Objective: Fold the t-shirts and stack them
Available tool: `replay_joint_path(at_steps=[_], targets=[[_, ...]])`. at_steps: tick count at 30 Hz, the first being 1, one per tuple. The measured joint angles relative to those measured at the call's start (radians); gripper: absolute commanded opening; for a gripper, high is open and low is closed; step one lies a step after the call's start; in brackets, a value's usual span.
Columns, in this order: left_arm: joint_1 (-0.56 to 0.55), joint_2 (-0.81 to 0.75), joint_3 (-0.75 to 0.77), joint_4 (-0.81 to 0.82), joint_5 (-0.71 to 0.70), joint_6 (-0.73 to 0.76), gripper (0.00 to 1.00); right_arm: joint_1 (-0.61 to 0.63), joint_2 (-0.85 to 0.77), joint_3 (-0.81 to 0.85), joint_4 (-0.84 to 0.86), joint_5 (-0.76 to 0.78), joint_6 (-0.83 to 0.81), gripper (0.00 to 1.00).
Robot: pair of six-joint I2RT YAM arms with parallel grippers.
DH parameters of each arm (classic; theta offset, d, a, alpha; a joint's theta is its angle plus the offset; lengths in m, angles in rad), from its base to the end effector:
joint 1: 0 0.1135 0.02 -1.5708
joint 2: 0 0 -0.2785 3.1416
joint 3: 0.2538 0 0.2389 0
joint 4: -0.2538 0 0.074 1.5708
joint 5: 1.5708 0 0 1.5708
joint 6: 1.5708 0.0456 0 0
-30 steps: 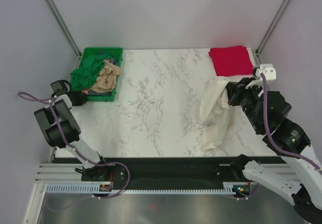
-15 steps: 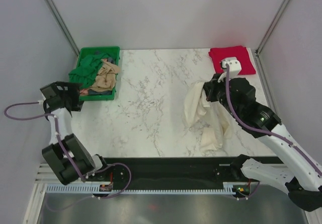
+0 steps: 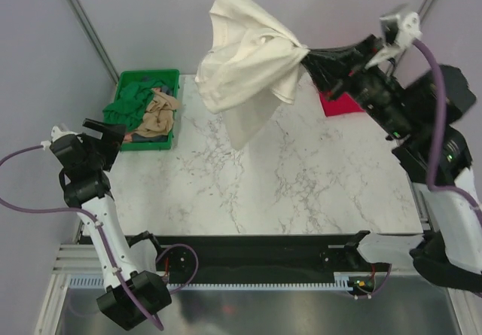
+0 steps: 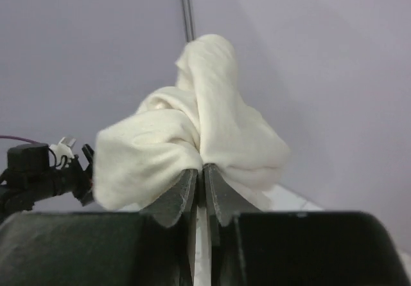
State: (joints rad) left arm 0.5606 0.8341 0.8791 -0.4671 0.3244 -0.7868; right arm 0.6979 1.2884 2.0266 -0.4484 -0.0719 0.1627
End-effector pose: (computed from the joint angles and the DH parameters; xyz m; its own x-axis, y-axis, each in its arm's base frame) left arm 0.1501 0.0771 0.3421 -0.0625 -0.8317 -0.5517 -0.4277 0.5218 -0.7381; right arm 0.1416 0.1230 0.6151 0.1037 0.2978 -0.9490 -0.7200 0.6807 0.1350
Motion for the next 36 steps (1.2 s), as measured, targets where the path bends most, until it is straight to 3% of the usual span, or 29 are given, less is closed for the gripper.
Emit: replay_joint_path(at_steps=[1,2,4,6,10,15,21,24,28,32,36], targets=[[0.0,-0.011,0.016,-0.01,0.005,0.018,0.98,0.0,-0.056,-0.051,0.003,0.001,-0.015,0.75],[0.0,-0.019,0.022,-0.016,0.013,0.03,0.98,0.002,-0.153,-0.178,0.05,0.02,-0.034,0.98],[0.0,-0.042,0.027,-0.029,0.028,0.057,0.98,0.003,-0.319,-0.399,0.082,0.141,-0.069,0.98],[0.0,-0.071,0.026,-0.058,0.049,0.083,0.98,-0.007,-0.472,-0.675,0.149,0.355,-0.066,0.98],[0.0,-0.146,-0.002,-0.081,0.079,0.116,0.98,-0.12,-0.457,-0.993,0.074,0.599,0.032,0.98],[-0.004,-0.22,-0.047,-0.122,0.098,0.159,0.97,-0.267,-0.299,-1.075,-0.099,0.623,0.196,0.98],[-0.007,-0.249,-0.09,-0.146,0.101,0.183,0.93,-0.293,-0.352,-1.057,-0.092,0.554,0.291,0.97],[-0.008,-0.246,-0.099,-0.15,0.1,0.195,0.91,-0.283,-0.352,-1.082,-0.035,0.416,0.32,0.93],[-0.028,-0.212,-0.101,-0.154,0.098,0.221,0.9,-0.113,-0.301,-1.176,0.038,0.311,0.392,0.9],[-0.081,-0.129,-0.105,-0.153,0.096,0.235,0.87,0.186,-0.121,-1.218,0.09,0.297,0.453,0.85],[-0.142,-0.055,-0.115,-0.154,0.095,0.241,0.86,0.277,0.041,-1.229,0.126,0.307,0.495,0.85]])
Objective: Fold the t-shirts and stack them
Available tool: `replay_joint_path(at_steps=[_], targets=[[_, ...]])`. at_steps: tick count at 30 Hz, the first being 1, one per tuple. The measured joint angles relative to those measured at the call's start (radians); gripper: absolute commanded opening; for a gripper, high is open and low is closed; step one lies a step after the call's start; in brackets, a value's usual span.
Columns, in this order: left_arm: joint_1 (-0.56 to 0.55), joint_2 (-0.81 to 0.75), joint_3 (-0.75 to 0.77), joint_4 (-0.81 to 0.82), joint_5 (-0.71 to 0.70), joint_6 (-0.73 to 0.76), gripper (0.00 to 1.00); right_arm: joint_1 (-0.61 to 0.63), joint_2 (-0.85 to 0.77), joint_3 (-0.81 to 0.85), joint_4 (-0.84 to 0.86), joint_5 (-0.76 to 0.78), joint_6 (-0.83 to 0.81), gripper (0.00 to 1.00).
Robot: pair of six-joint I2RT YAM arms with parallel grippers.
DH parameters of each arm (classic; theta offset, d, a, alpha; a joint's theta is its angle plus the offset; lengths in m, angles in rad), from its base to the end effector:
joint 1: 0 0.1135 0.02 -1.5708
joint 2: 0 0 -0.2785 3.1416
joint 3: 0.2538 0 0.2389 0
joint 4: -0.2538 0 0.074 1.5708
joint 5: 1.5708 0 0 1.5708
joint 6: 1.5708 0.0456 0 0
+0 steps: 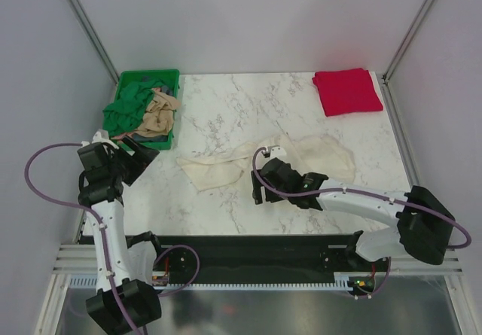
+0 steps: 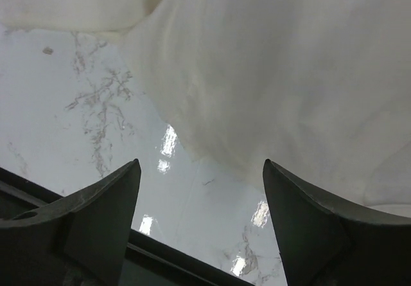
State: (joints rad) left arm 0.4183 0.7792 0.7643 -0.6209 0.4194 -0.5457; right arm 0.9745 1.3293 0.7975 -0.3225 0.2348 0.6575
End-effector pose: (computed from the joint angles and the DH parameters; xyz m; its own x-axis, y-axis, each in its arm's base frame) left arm 0.1419 0.0428 0.2971 -0.4267 -0.7084 -0.5622 -0.3428 0.7019 -0.6243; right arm 0.1553 0.2099 0.2291 -0.7746 -0.0828 -0.6271 -0.3102 0.9137 0.2625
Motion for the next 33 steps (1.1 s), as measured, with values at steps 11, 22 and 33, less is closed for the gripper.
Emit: replay_joint_path(at_steps=[11,22,33], targets=[[-0.08,-0.031,-0.01,-0.01,-0.024,0.004,0.86,-0.001,0.199,-0.005,0.058,0.056,0.004,0.42],[-0.084,-0.031,-0.01,-0.01,-0.025,0.005,0.86,-0.001,0.075,0.072,-0.077,0.084,-0.065,0.0],[-0.084,-0.031,-0.01,-0.01,-0.025,0.005,0.86,-0.484,-0.06,0.142,-0.084,0.14,-0.192,0.79]])
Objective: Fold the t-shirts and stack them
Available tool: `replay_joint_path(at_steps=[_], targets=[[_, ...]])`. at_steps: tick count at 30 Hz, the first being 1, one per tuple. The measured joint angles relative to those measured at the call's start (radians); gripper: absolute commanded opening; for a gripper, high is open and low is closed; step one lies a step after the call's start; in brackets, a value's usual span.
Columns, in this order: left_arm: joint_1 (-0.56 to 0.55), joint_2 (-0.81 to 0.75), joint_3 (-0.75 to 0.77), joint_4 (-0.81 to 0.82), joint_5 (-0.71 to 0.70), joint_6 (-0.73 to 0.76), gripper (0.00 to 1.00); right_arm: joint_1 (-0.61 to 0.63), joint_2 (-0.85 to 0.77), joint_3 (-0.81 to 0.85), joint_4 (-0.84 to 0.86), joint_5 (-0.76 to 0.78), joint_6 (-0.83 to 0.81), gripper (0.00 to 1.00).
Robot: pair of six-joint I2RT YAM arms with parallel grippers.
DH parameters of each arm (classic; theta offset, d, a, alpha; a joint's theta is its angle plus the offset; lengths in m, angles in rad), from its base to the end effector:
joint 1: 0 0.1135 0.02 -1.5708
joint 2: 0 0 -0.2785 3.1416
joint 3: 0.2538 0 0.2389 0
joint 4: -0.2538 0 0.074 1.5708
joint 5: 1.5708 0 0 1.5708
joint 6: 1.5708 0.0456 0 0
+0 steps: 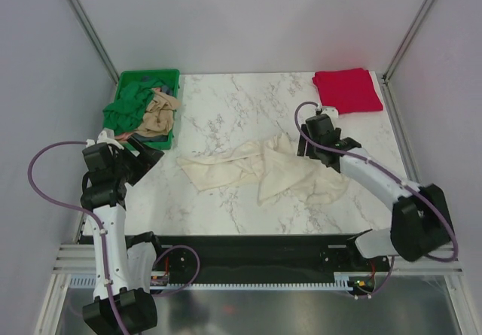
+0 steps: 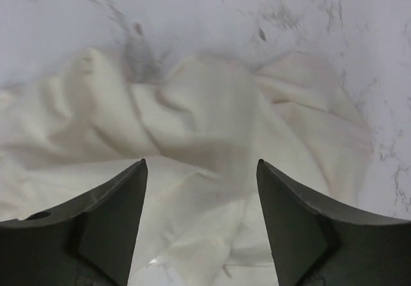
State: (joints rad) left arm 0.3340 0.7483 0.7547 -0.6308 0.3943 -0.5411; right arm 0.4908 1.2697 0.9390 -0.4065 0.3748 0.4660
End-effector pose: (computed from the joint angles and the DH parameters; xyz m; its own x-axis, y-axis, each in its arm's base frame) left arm 0.1389 0.0297 0.2966 -0.4692 -0.6662 -0.5797 -0.2915 0.7365 -0.6104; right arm 0.2388 0.1087 0.2828 -0.6193 0.1431 -0.7720 0.0881 0.9897 0.1128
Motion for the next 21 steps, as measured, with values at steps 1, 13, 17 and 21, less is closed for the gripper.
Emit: replay_joint_path(at_steps=[1,13,17,21], targets=[[-0.001,0.0,0.0,0.0,0.0,0.0,0.86,-0.045,0.072,-0.006,0.007,-0.003,-0.007,0.79],[-0.039,-0.007,0.0,0.0,-0.009,0.0,0.85,0.222,-0.06,-0.024,-0.051,-0.062,0.026,0.81],[-0.039,-0.004,0.0,0.0,-0.013,0.0,0.85,0.32,-0.06,-0.053,-0.019,-0.084,0.074,0.79],[-0.04,-0.002,0.0,0.0,-0.021,0.0,0.85,0.388,0.026,-0.117,-0.011,-0.093,0.12,0.8]])
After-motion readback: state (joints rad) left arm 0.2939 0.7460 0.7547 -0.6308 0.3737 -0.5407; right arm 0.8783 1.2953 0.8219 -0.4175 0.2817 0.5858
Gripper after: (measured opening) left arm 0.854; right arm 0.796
